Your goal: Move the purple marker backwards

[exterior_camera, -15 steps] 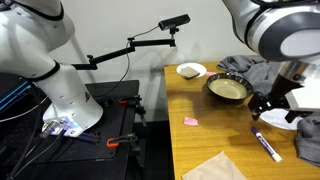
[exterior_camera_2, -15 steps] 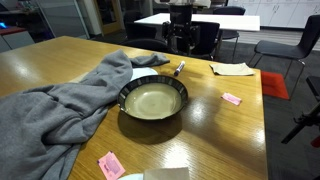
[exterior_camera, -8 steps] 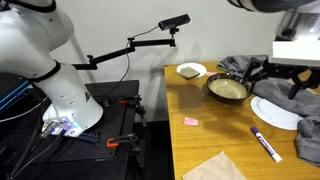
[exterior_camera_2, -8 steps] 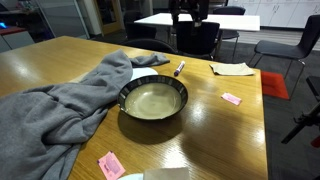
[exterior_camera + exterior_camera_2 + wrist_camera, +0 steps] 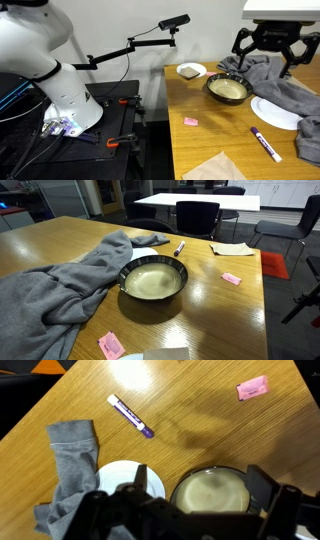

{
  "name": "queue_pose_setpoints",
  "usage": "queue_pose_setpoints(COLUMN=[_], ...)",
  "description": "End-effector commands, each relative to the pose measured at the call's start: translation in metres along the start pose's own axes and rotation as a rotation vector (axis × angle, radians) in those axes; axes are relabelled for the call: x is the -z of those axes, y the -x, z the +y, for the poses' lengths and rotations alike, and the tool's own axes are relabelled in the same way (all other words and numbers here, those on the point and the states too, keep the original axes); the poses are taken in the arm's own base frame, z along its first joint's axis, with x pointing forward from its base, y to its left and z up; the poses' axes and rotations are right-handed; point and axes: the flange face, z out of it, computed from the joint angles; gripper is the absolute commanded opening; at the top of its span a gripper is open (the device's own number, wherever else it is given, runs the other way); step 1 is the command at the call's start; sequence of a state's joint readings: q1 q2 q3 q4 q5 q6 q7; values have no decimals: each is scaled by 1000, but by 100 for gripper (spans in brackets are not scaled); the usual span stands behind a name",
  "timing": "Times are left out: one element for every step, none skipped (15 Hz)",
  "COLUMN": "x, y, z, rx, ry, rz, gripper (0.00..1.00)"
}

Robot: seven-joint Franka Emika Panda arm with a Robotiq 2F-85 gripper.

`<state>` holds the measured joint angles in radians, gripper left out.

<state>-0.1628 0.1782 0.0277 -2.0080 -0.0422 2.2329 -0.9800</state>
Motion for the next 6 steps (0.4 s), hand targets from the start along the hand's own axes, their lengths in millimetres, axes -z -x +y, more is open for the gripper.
queue_pose_setpoints(x=[3,4,4,4,3,3], y=[1,1,1,1,1,2], z=[-4,-7,-9,-11,-11,-11], rx=[-10,-19,-20,-20,-20,-20], ry=[-2,-3,-4,-5,-6,-6], rz=[-2,-3,-4,-5,-5,-6], gripper=[100,100,100,100,100,100])
